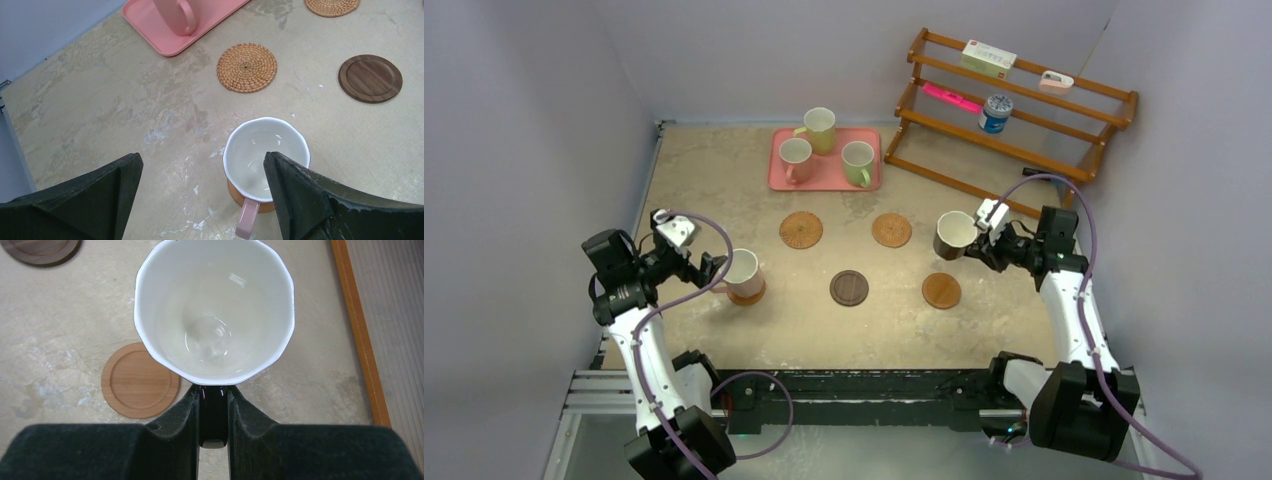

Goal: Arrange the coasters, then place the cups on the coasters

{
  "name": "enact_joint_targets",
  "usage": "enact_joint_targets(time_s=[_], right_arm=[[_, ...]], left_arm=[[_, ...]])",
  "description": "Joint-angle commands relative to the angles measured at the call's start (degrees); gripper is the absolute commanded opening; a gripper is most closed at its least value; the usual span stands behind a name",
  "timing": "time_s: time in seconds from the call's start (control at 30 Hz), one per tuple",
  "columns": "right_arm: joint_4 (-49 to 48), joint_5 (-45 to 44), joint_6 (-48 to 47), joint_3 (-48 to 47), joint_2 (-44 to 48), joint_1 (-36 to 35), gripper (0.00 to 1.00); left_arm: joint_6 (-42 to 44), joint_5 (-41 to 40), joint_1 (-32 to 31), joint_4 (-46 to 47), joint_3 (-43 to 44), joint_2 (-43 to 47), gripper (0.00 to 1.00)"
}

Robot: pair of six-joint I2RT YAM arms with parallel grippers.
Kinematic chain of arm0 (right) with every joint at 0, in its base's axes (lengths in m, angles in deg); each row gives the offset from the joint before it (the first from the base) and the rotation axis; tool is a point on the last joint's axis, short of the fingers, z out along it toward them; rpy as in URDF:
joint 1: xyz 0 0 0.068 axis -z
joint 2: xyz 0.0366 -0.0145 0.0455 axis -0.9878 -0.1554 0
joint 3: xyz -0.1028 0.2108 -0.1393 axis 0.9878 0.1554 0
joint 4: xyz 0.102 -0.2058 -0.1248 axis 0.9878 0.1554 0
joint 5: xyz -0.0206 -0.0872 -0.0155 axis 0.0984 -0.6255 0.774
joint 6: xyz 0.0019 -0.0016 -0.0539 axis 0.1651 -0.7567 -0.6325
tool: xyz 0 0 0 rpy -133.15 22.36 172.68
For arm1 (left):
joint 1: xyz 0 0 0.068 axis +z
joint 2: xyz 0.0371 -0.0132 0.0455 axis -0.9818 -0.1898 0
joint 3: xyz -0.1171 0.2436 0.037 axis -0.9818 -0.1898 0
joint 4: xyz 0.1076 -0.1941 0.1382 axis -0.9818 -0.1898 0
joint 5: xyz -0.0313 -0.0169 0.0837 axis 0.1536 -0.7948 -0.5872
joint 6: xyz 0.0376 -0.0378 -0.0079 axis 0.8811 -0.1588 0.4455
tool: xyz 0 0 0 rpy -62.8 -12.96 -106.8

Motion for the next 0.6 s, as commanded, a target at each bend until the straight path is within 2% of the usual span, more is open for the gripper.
enact_joint_targets(time_s=[0.0,0.23,0.57], right_arm=[[5.6,7.5,-8.7,-1.6,2.7,0.2,0.0],[11.6,8.5,-14.5,-0.8,2.7,0.3,0.0],[24.4,10.6,-27.5,-3.1,-1.3,2.5,0.0]], left_arm=[[2.7,3.0,0.6,-1.4,2.4,-0.6,1.0],[3.9,3.4,0.6,-2.4,2.4,-0.5,1.0],[4.4,3.5,0.6,-2.7,2.4,-0.5,1.0]])
